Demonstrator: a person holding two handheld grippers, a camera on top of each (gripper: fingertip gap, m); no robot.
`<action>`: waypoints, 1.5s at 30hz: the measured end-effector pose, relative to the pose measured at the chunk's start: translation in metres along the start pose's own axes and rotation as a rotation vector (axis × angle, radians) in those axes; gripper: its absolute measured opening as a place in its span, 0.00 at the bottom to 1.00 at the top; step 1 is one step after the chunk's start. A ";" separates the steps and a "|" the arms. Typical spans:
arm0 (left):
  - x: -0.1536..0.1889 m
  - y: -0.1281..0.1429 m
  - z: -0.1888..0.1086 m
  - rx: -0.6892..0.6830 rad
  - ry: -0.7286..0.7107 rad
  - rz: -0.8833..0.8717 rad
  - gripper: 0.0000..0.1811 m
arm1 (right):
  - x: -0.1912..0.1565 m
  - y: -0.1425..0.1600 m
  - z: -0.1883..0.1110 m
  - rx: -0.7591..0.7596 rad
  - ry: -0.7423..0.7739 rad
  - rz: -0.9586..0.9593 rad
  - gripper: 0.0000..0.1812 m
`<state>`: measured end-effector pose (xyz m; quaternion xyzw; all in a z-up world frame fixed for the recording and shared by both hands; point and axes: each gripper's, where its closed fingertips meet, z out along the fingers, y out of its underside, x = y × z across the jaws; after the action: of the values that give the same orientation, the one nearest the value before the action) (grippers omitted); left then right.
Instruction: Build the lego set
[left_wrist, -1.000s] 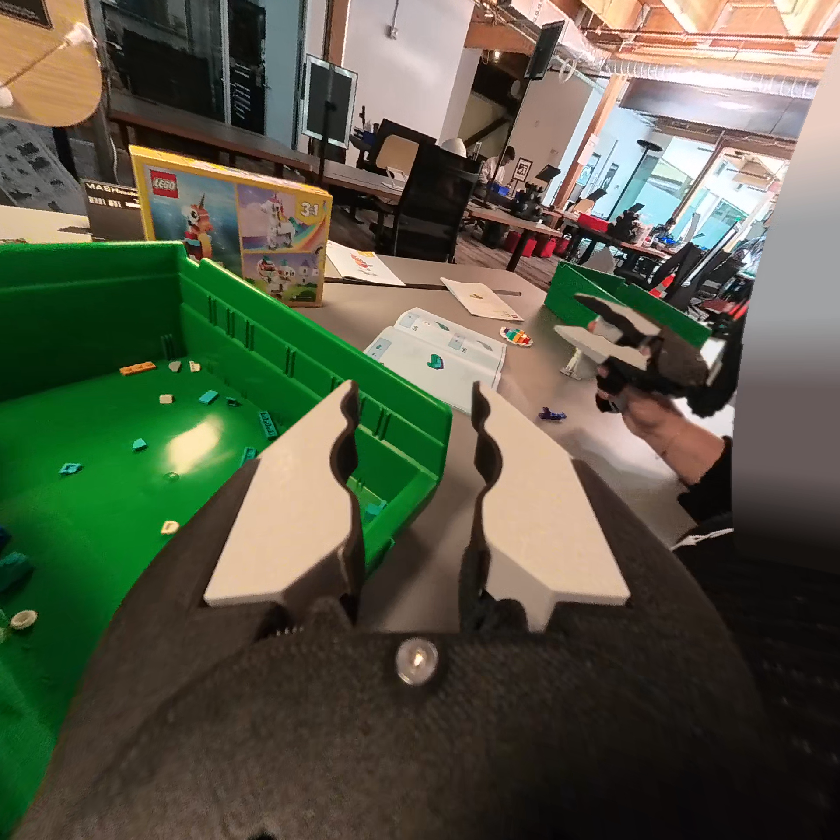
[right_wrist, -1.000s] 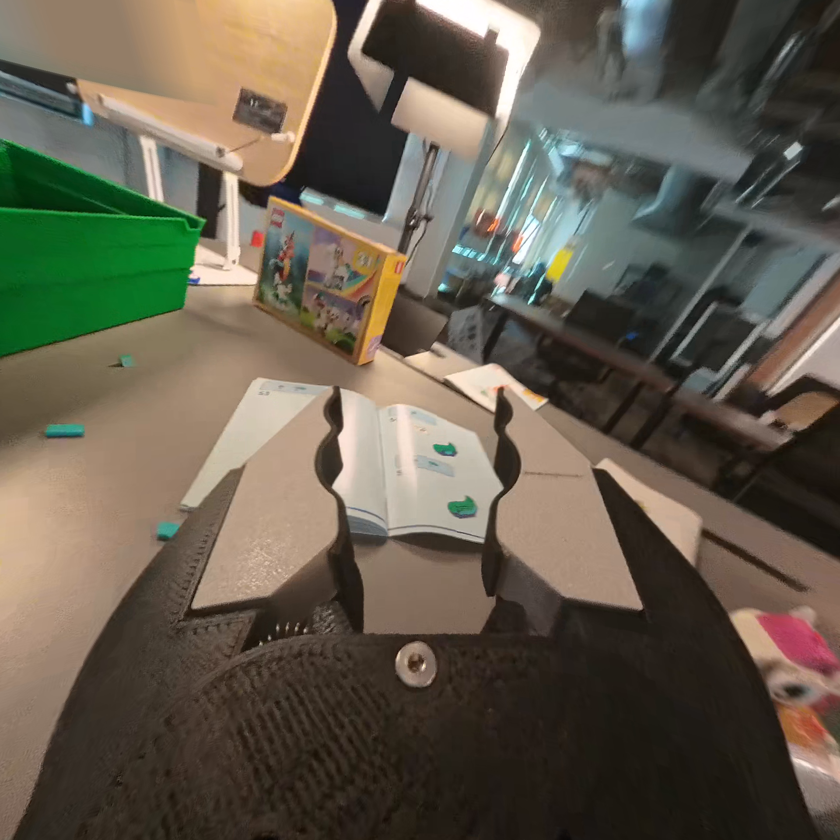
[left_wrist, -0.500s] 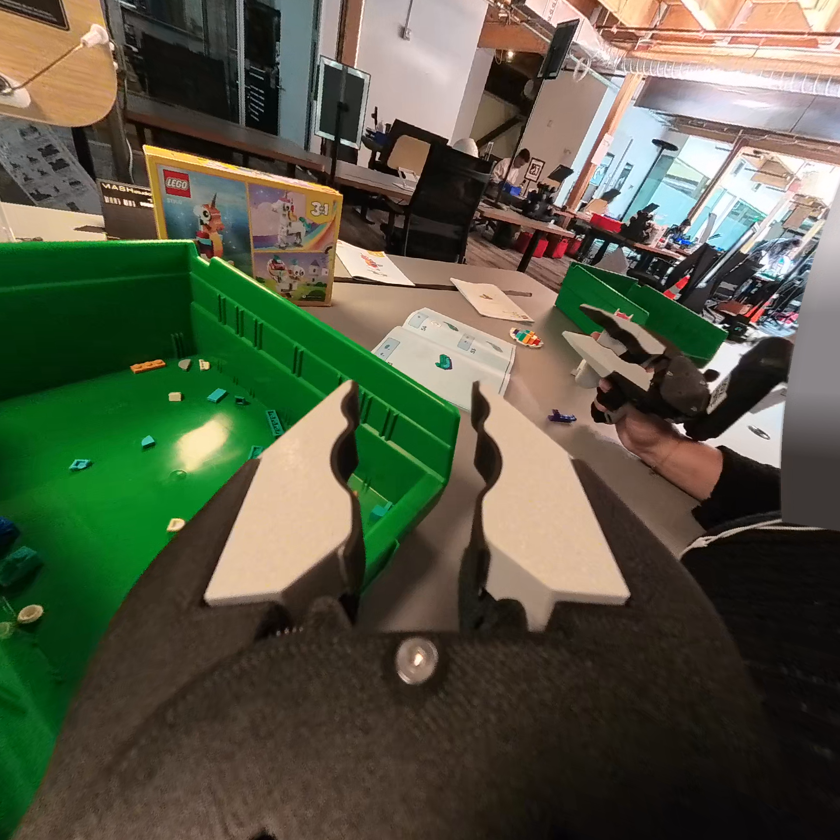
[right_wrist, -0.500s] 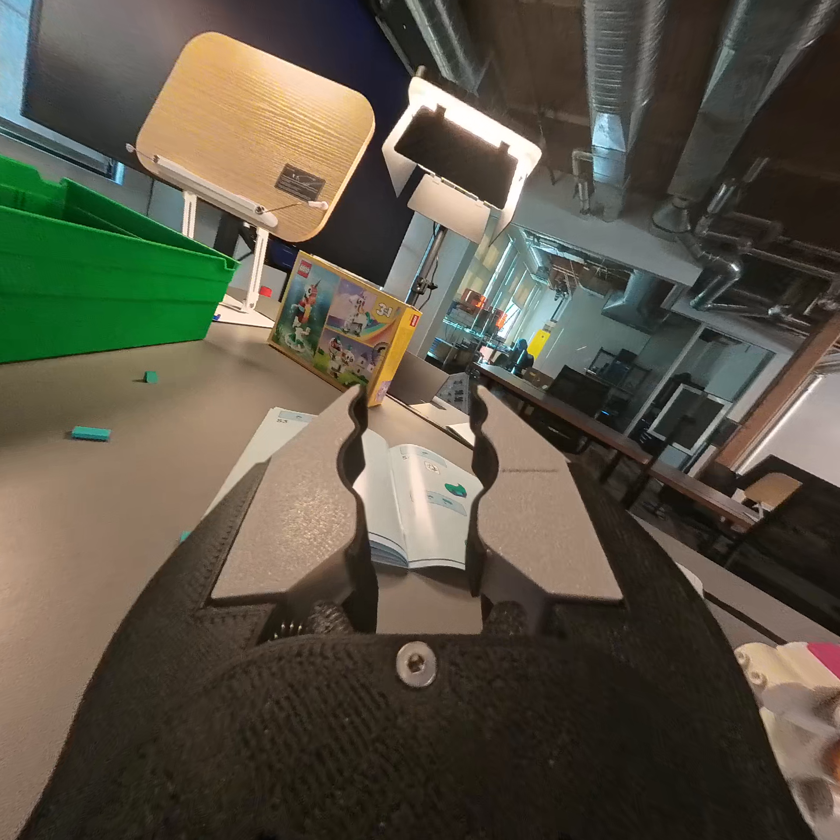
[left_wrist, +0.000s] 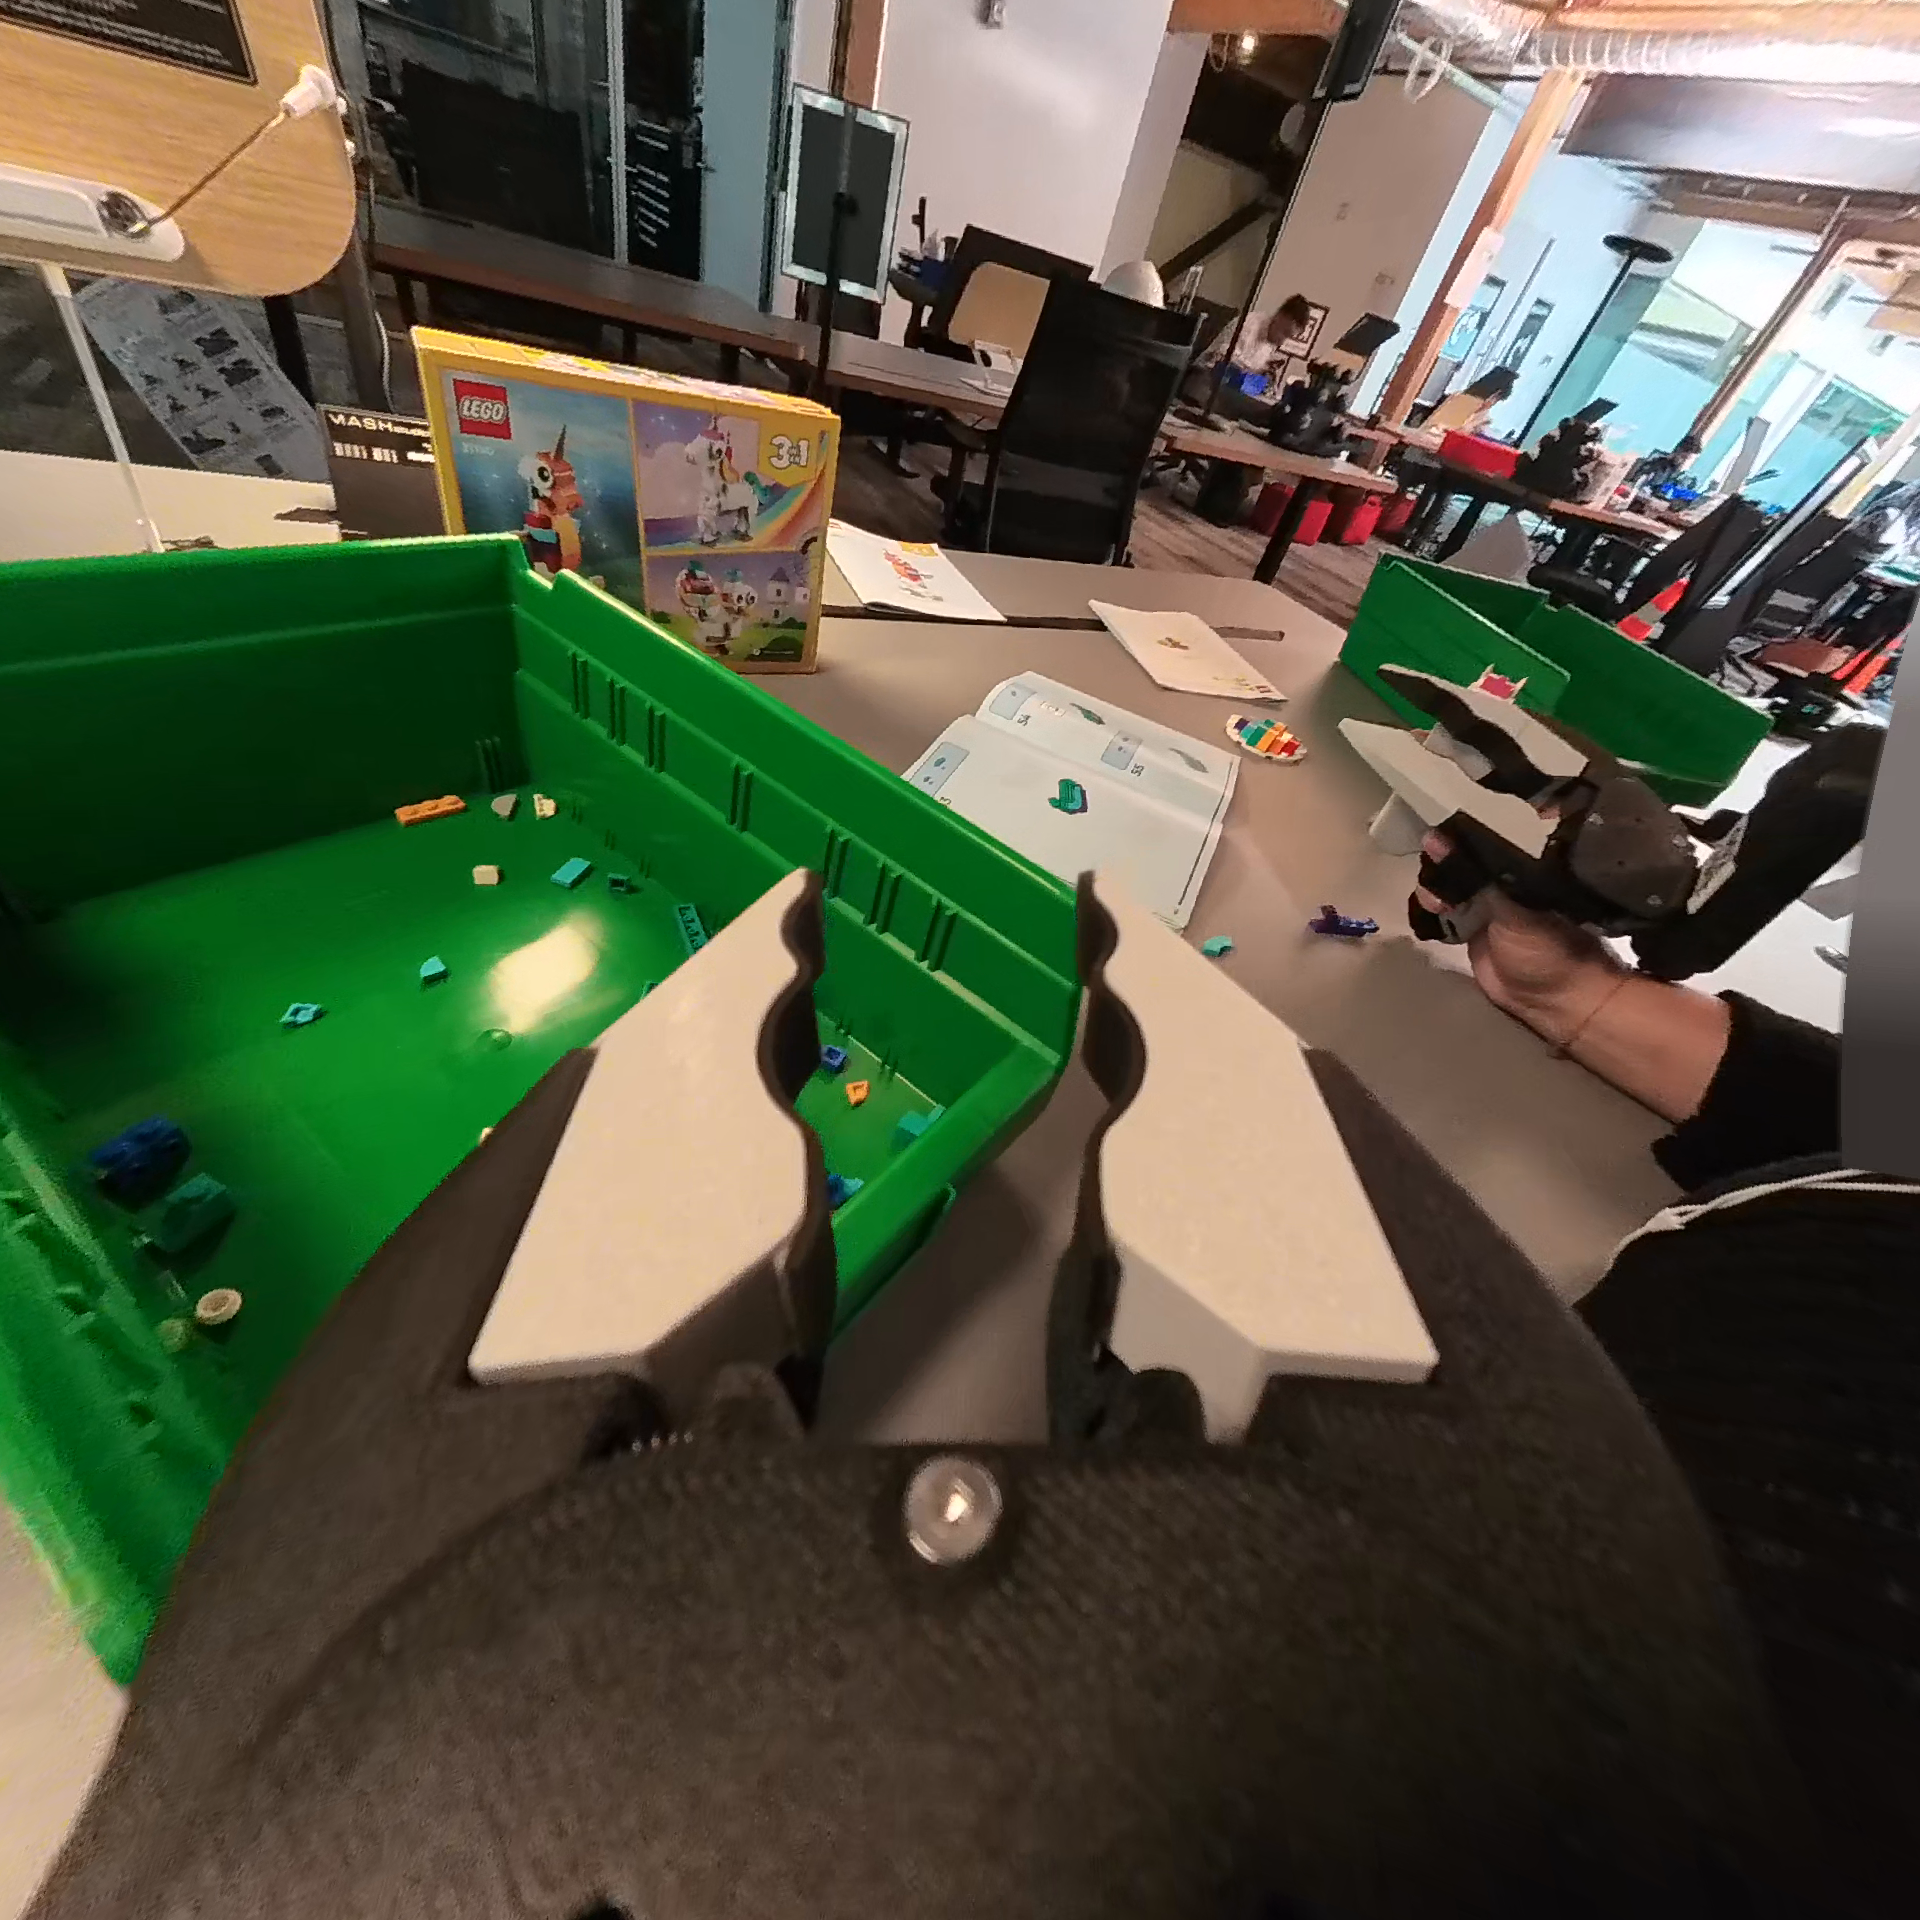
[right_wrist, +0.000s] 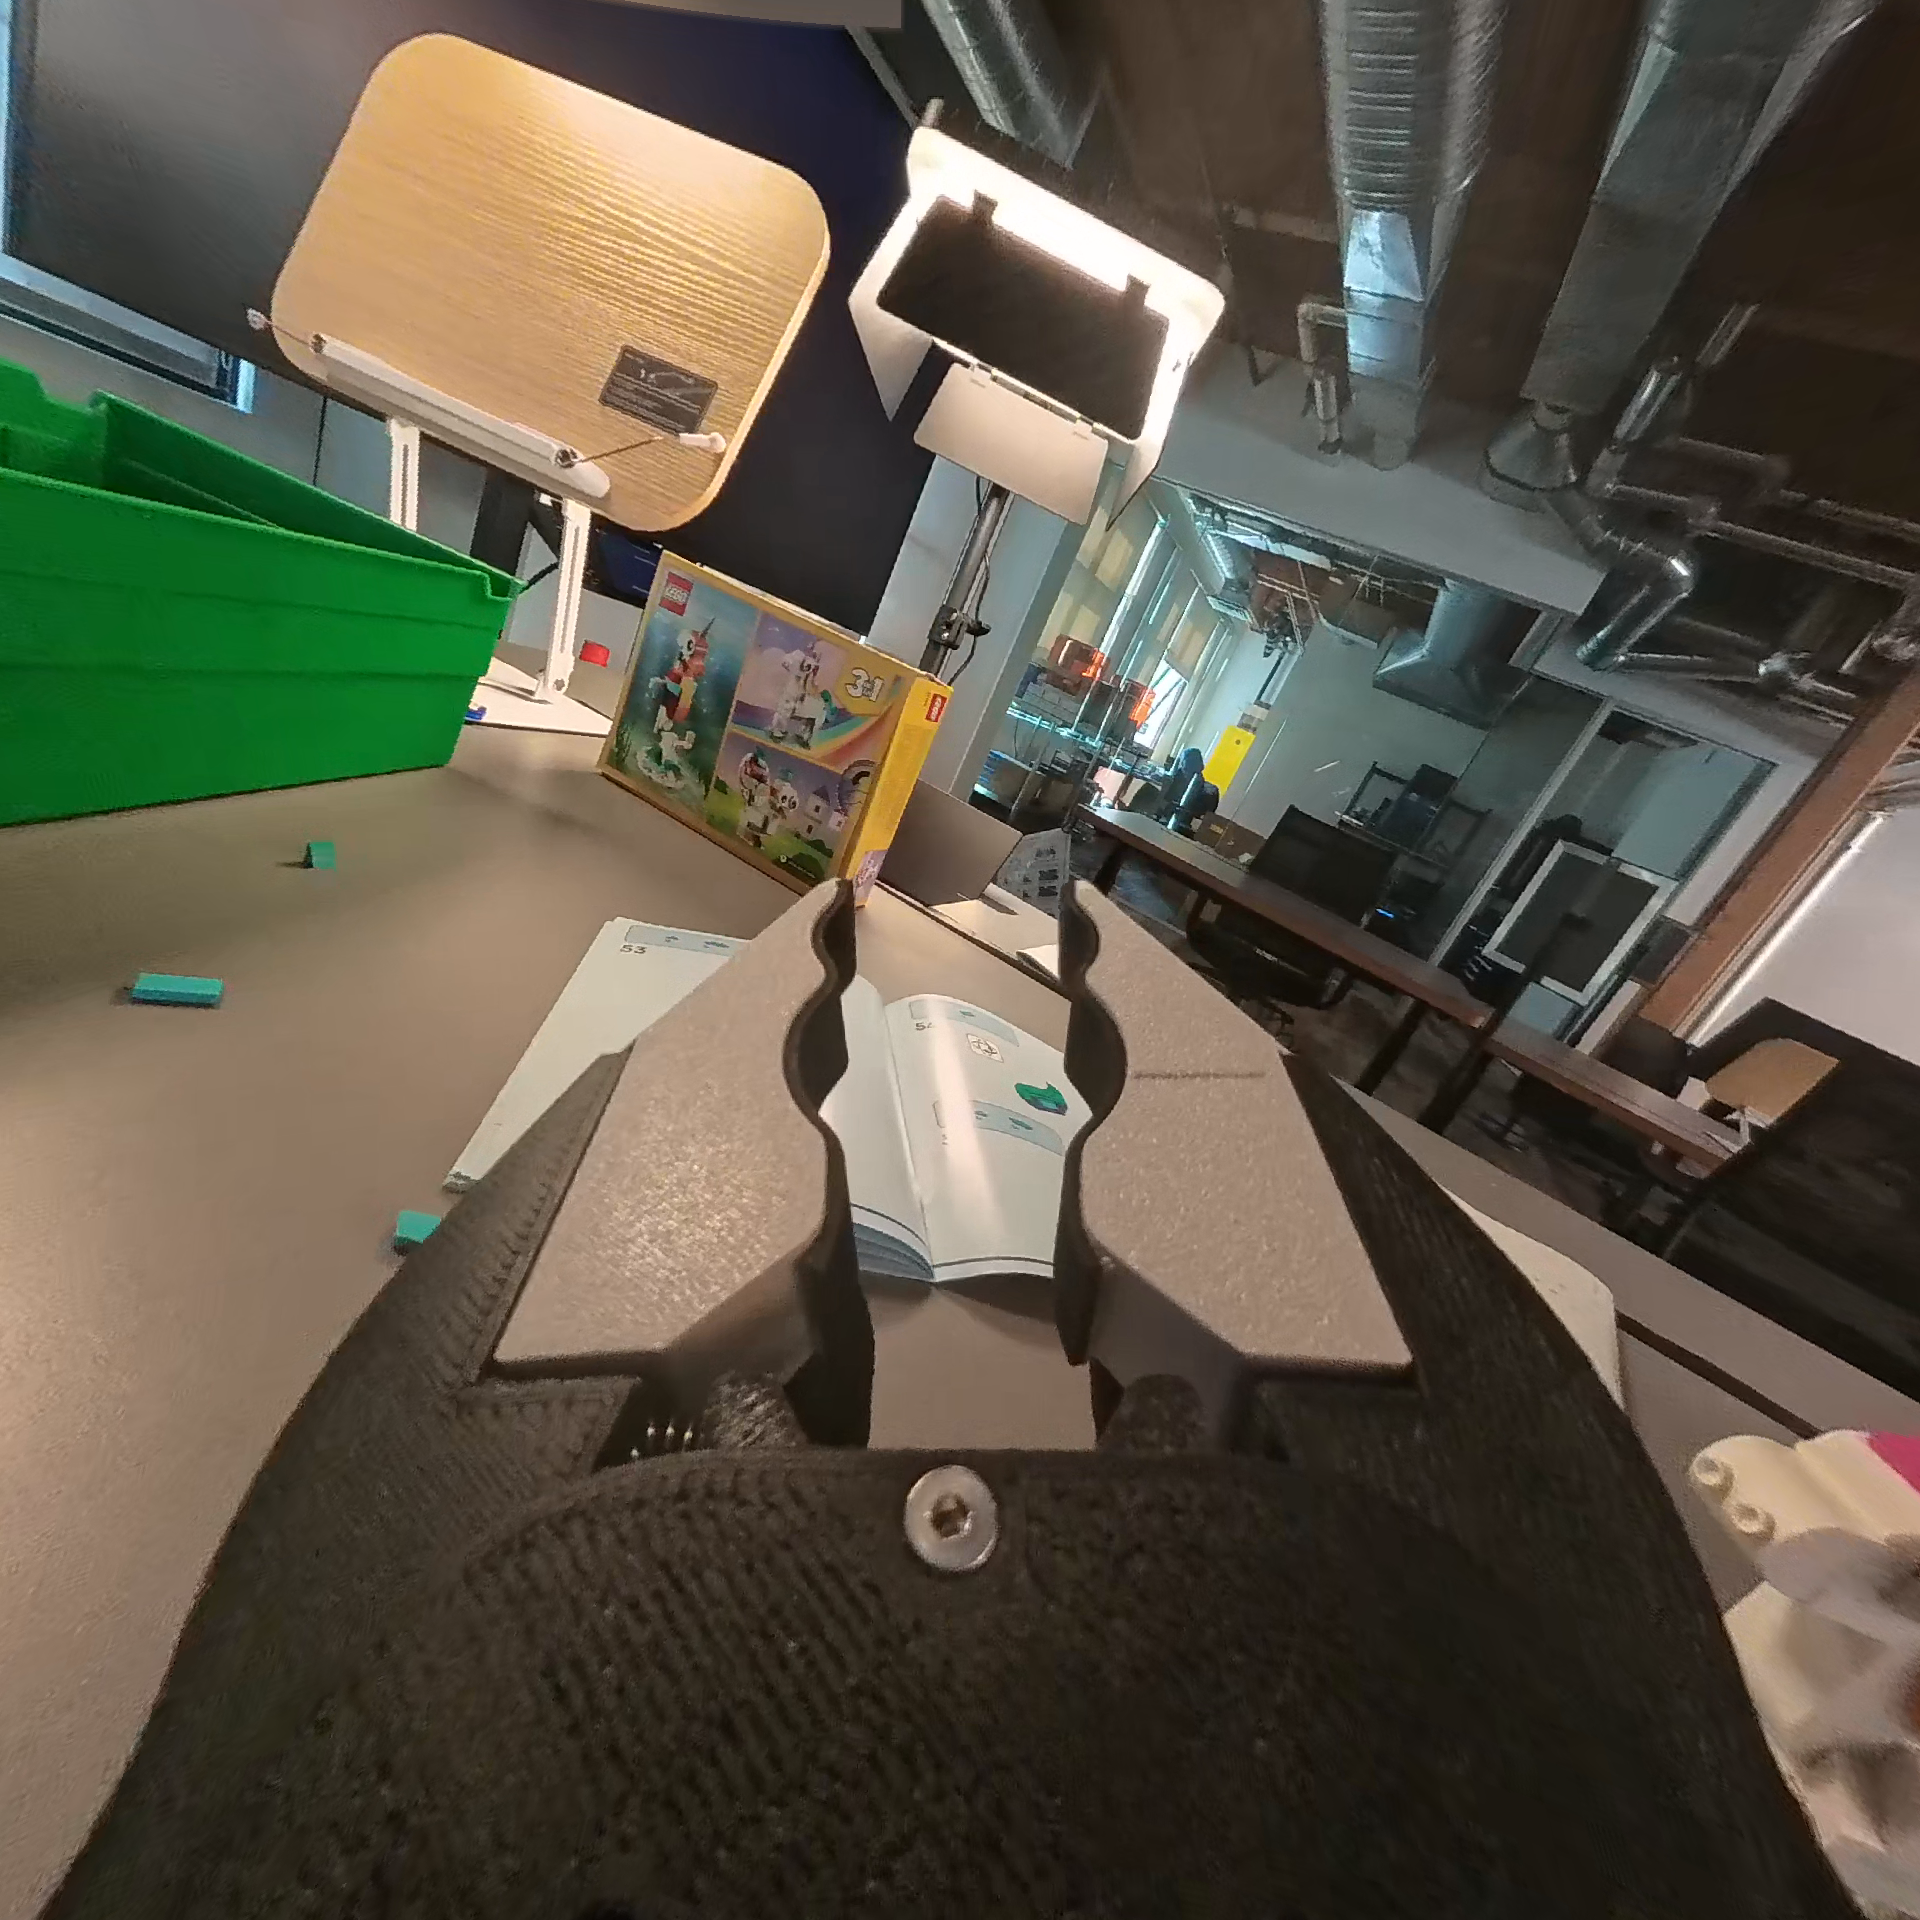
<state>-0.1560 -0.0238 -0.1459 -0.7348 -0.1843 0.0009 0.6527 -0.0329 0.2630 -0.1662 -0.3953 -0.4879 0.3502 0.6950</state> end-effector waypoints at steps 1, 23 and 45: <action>-0.001 0.000 -0.001 0.004 -0.003 -0.003 0.26 | 0.000 0.000 0.000 0.000 -0.001 -0.001 0.20; -0.005 0.006 0.000 -0.002 -0.002 -0.026 0.26 | -0.004 0.004 0.002 -0.019 -0.015 -0.017 0.19; -0.007 0.007 0.000 0.003 -0.004 -0.033 0.26 | -0.005 0.004 0.003 -0.021 -0.018 -0.024 0.18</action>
<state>-0.1607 -0.0259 -0.1539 -0.7307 -0.1977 -0.0082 0.6533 -0.0373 0.2614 -0.1712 -0.3935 -0.5024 0.3402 0.6907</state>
